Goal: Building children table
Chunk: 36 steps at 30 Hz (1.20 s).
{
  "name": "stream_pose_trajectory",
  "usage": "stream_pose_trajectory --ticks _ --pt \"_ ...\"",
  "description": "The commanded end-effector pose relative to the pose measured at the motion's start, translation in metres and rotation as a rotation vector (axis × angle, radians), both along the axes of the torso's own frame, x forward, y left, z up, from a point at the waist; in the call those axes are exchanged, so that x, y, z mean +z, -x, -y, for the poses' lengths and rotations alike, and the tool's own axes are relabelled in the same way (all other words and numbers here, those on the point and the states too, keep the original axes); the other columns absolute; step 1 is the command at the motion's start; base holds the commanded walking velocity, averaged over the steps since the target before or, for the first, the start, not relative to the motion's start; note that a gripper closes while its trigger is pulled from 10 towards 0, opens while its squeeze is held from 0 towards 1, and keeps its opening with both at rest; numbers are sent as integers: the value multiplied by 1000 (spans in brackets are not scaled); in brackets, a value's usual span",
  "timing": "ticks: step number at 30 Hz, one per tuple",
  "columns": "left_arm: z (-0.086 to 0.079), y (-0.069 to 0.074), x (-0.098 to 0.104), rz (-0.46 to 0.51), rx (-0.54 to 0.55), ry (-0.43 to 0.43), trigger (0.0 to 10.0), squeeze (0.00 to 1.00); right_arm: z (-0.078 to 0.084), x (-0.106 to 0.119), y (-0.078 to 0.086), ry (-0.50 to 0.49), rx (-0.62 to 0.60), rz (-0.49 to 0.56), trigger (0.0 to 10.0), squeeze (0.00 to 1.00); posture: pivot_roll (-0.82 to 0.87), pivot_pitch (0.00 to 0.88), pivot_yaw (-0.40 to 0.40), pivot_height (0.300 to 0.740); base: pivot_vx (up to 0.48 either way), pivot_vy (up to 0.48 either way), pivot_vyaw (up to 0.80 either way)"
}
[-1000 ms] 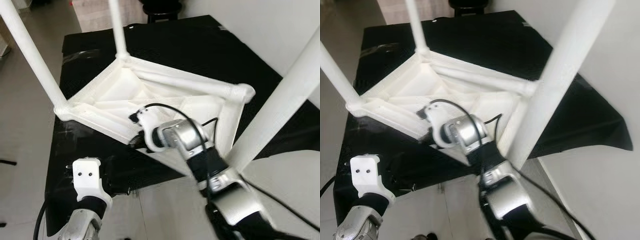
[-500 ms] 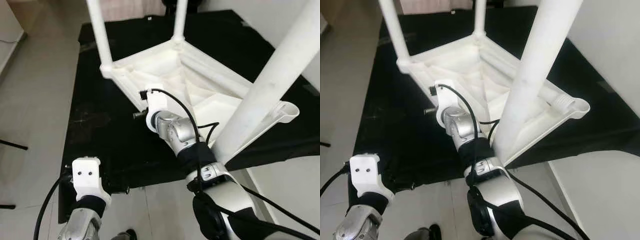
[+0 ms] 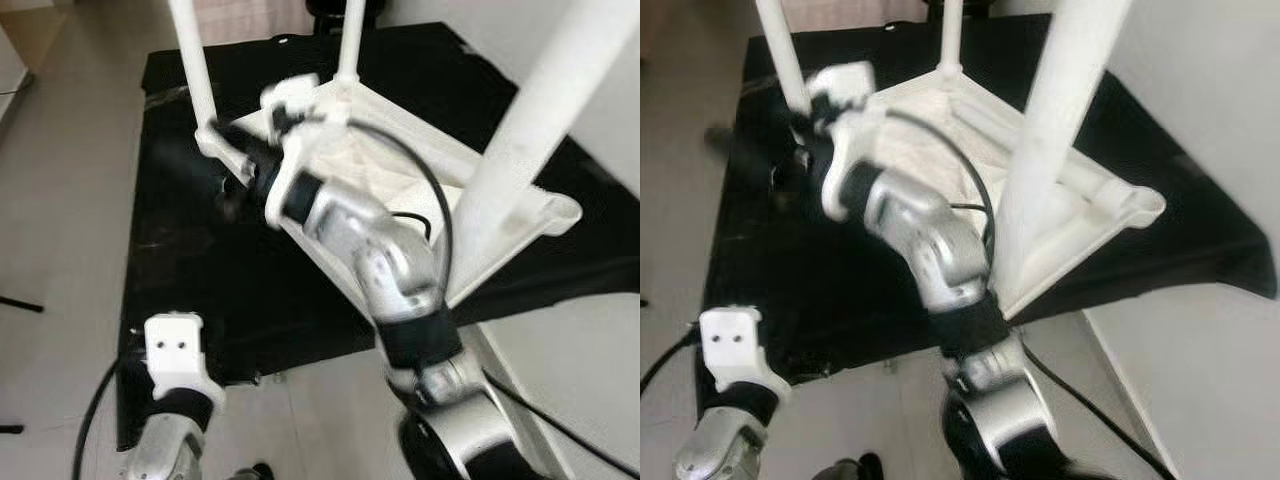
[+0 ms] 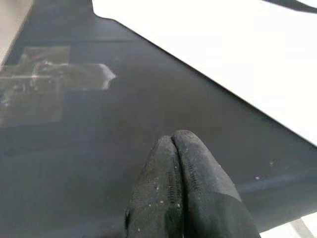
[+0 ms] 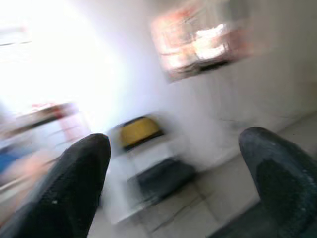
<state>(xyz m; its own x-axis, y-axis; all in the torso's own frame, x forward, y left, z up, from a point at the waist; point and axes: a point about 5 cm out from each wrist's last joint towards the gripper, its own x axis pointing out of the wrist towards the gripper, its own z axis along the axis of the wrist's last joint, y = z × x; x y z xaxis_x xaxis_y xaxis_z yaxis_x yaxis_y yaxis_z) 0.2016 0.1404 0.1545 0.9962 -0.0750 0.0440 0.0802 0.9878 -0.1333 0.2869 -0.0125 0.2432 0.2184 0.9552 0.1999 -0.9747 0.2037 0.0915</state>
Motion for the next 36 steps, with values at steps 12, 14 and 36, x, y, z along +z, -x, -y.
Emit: stream_pose_trajectory --ticks 12,14,36 --pt "-14 -1 -3 -10 39 -35 10000 0 111 -42 29 203 52 -102 10000 0 -50 191 -3 740 0 0 0" --pt "-15 -2 -3 -10 42 -38 10000 0 120 -45 34 214 55 -125 10000 0 -50 191 -3 740 0 0 0" --pt "-18 -5 -4 -11 23 -56 10000 0 301 -53 67 952 -324 -311 10000 0 -70 180 17 740 0 0 0"
